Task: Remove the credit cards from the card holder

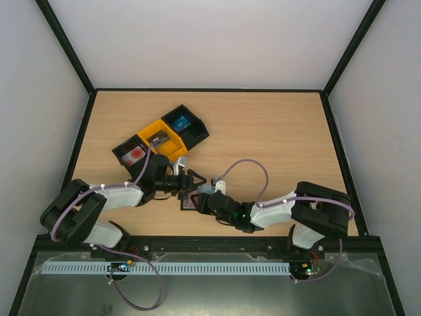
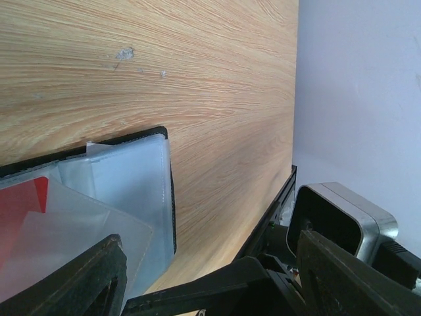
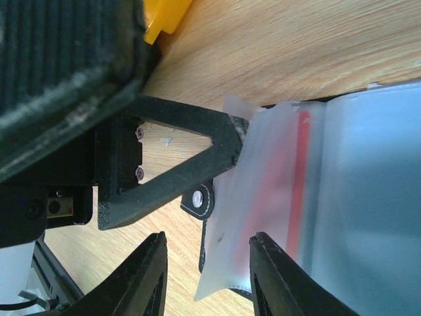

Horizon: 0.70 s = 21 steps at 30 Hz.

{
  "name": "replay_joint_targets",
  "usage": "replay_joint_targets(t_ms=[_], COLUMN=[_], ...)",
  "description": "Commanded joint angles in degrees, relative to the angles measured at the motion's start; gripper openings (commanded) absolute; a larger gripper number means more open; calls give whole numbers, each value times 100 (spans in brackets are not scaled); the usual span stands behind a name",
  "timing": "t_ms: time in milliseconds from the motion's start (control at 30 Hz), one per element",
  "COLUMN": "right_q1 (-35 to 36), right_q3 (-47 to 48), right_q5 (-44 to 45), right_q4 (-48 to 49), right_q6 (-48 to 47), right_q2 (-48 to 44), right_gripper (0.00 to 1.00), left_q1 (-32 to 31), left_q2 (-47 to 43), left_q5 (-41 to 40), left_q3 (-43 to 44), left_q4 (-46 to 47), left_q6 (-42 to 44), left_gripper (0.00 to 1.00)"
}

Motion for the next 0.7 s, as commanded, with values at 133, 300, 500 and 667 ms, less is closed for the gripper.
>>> replay_joint_targets(t_ms=[133, 300, 500, 667], right_q1=[35, 35, 35, 35], right_q3=[299, 363, 270, 104], right_q5=[165, 280, 544, 628], right_q4=[169, -59, -203, -176], right_q6=[232, 272, 233, 237], right_q2=[384, 467, 364, 304], right_gripper=[35, 29, 13, 2], left_q1=[-30, -28, -27, -28], left_q2=[108, 66, -42, -223], left_q5=[102, 105, 92, 11], left_q3=[-86, -94, -82, -44], left_q4=[263, 253, 185, -33], left_q6=[-59, -71, -83, -30], left_gripper=[72, 72, 72, 73])
